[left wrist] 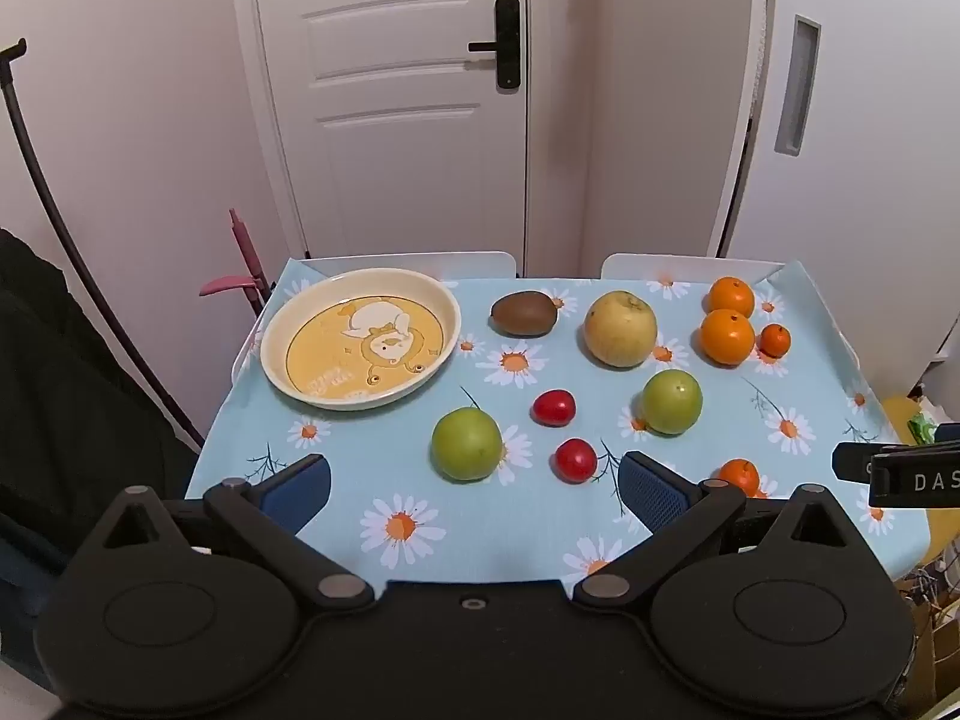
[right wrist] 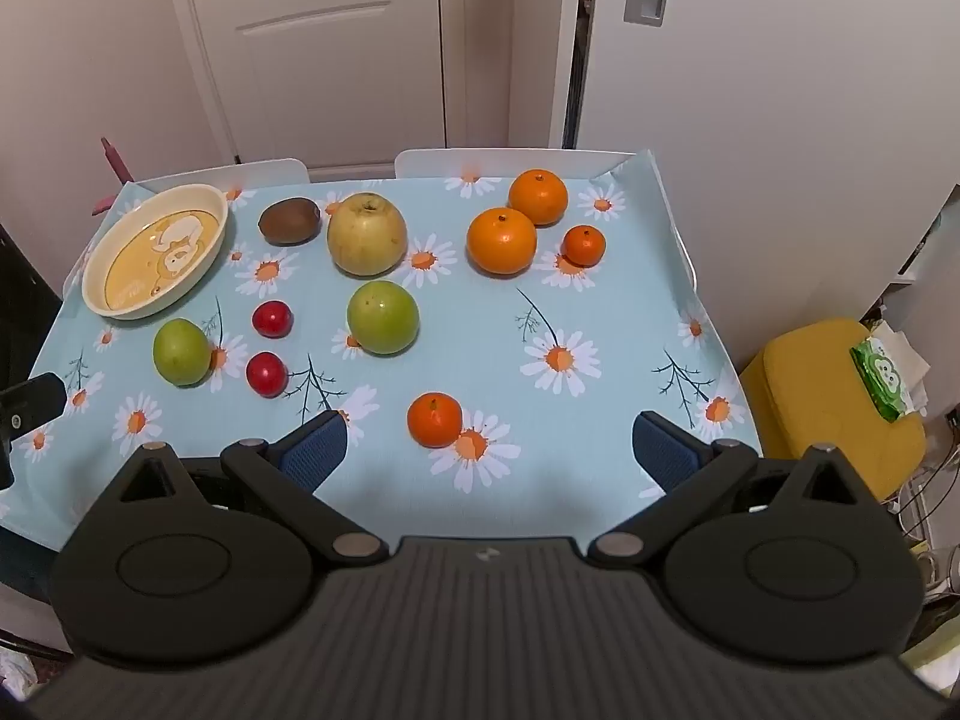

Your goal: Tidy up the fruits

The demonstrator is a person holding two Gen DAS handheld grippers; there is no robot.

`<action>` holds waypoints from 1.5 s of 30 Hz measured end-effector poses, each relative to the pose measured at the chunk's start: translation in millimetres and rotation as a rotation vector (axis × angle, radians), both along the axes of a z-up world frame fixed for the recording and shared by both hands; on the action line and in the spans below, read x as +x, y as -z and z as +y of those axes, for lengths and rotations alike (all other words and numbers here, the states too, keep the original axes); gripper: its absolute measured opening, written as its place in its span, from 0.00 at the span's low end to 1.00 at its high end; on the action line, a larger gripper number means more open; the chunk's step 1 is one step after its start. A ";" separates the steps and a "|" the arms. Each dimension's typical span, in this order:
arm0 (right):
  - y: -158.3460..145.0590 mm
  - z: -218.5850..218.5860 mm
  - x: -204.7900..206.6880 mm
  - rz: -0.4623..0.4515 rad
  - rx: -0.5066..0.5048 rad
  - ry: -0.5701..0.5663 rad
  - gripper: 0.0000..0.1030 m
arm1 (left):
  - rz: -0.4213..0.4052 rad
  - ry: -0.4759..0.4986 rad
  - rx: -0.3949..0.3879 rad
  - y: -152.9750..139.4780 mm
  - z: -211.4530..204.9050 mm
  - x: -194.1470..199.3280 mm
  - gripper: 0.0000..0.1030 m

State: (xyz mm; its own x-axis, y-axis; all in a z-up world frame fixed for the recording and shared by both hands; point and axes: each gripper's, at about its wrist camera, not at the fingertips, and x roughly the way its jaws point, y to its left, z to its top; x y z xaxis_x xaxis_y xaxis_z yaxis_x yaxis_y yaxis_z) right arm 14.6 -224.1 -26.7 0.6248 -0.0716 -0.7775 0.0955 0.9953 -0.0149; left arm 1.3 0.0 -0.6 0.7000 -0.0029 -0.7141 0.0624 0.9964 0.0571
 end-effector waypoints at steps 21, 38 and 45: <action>4.0 7.1 7.9 0.002 -0.002 -0.001 1.00 | -0.025 -0.012 -0.001 -4.2 3.2 6.7 1.00; 2.9 5.8 11.9 -0.003 0.010 0.002 1.00 | -0.037 -0.007 0.005 -6.3 -0.7 12.2 1.00; 2.9 6.7 12.1 -0.002 0.011 0.004 1.00 | -0.042 -0.010 0.005 -6.8 0.7 11.1 1.00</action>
State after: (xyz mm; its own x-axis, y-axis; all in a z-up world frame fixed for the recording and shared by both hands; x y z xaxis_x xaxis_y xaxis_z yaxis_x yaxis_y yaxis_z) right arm 26.7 -217.4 -29.6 0.6263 -0.0660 -0.7768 0.0997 0.9950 -0.0041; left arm 12.4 0.8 6.2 0.7296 0.0074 -0.6838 0.0500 0.9967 0.0641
